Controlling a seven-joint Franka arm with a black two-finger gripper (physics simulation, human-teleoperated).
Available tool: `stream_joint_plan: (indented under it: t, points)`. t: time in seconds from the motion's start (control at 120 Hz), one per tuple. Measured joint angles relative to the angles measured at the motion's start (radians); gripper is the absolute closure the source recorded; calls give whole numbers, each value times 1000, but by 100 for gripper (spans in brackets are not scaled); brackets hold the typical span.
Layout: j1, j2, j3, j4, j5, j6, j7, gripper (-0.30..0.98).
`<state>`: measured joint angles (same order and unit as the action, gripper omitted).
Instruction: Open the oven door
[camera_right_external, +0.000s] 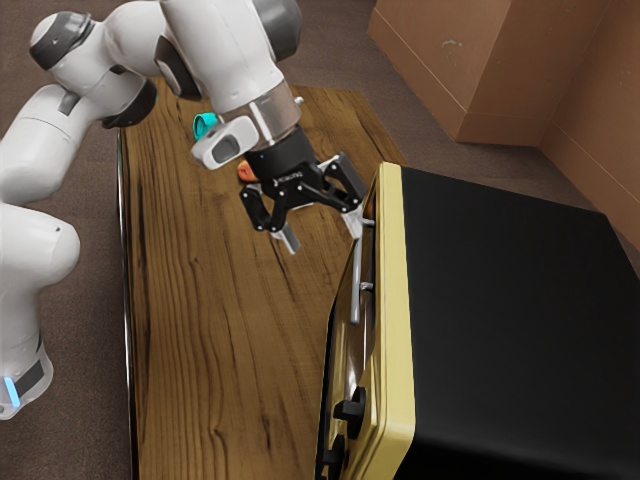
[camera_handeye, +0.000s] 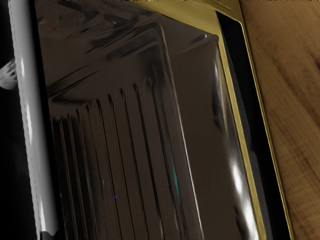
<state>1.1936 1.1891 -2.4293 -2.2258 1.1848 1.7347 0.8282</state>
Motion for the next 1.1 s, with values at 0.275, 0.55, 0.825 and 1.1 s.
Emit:
stream_joint_plan:
  t: [0.275, 0.55, 0.825, 1.1]
  points:
    - [-29, 2, 25, 11, 17, 6, 4, -1]
    - [-29, -3, 26, 6, -3, -19, -7, -1]
    - [-38, -22, -54, -20, -44, -83, -37, 3]
    - [-58, -20, -91, -105, -78, -146, -101, 2]
